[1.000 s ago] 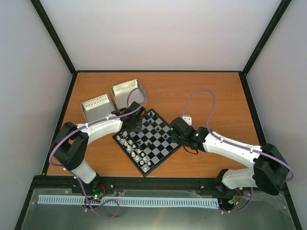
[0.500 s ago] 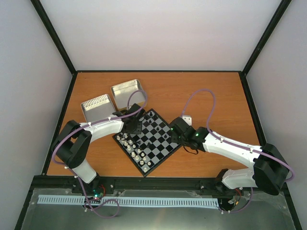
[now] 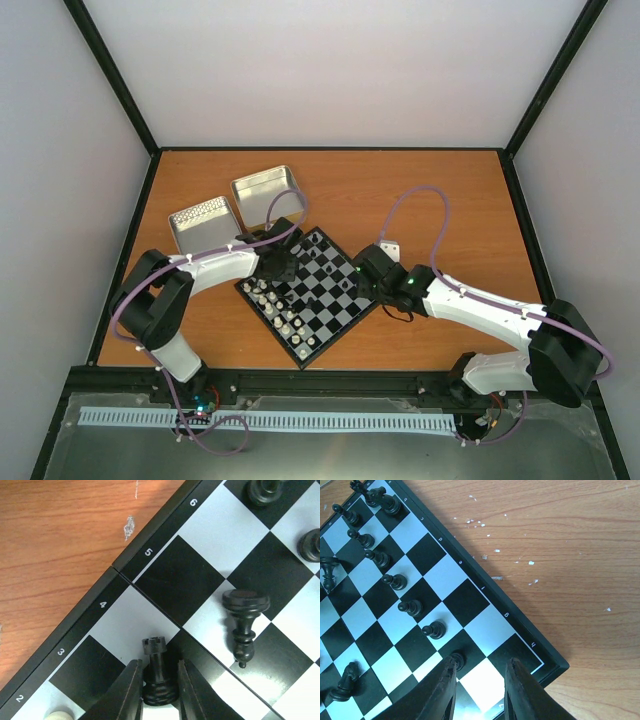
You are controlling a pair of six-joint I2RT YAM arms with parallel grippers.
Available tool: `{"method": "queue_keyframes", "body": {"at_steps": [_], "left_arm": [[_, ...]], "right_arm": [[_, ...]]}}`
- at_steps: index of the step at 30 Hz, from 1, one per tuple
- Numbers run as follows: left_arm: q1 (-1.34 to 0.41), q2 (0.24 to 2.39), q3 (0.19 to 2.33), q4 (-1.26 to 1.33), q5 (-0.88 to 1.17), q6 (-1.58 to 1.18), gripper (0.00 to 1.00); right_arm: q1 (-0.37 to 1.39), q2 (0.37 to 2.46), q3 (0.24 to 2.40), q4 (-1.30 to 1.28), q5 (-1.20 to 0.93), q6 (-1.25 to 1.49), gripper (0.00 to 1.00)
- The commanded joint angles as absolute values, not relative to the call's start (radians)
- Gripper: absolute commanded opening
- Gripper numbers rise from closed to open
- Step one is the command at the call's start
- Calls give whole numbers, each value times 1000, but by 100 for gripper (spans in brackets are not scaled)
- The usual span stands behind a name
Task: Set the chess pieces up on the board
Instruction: Pick up the chess piece from the chessboard.
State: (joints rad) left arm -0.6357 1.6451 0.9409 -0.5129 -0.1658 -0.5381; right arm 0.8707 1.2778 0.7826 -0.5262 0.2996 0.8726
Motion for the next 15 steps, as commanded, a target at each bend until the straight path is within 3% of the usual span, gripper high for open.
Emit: {"method": "queue_keyframes", "body": {"at_steps": [1,7,11,15], "left_arm": [[-632,1611,935,-499,-146,-532,16],[-632,1496,934,-498,-98,-479,14],[-632,1386,940,-457,59,-370,13],[-632,1279,938,-380,298,-268,9]], "right_arm": [[864,1267,783,-514,312,877,28],[848,1249,820,-477,215,798,28],[787,1213,841,-383,-16,710,29],[730,1157,849,-266,-281,680,41]]}}
